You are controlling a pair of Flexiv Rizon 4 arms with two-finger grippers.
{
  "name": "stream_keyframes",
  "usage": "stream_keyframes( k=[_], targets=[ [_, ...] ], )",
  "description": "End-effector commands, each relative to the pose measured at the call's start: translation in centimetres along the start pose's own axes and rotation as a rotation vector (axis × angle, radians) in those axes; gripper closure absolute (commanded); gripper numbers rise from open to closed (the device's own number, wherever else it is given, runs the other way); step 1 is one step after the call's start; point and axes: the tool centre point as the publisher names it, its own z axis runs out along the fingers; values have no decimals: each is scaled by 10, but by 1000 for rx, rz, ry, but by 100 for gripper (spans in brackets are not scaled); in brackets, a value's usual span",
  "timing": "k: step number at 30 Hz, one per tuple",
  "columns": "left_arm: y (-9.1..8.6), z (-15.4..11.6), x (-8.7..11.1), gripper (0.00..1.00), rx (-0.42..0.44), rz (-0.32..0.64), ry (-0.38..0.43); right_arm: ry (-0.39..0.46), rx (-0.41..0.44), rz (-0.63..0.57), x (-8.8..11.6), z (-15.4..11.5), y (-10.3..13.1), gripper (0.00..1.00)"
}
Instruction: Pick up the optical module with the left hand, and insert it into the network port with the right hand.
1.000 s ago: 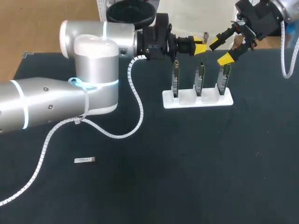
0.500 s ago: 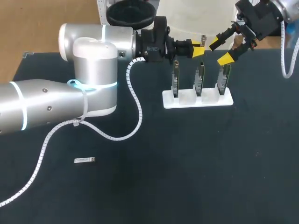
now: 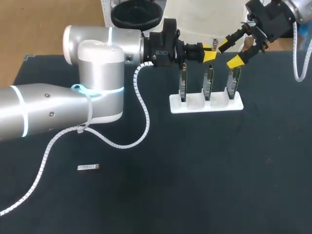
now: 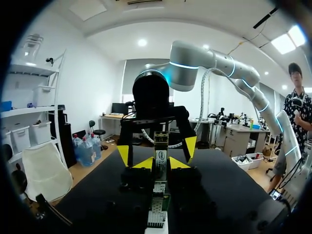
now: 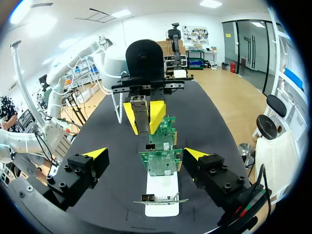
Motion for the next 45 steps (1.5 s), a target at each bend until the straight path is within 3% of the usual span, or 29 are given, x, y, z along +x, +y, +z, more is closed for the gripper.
stream_keyframes(
  k=[1,45],
  targets=[
    [-2,0,1,100,-9,-1,1,-1,2,-1,0,0,0,0],
    [3,3,11,100,-32,-24,3,-1,2,-1,0,0,0,0]
  ],
)
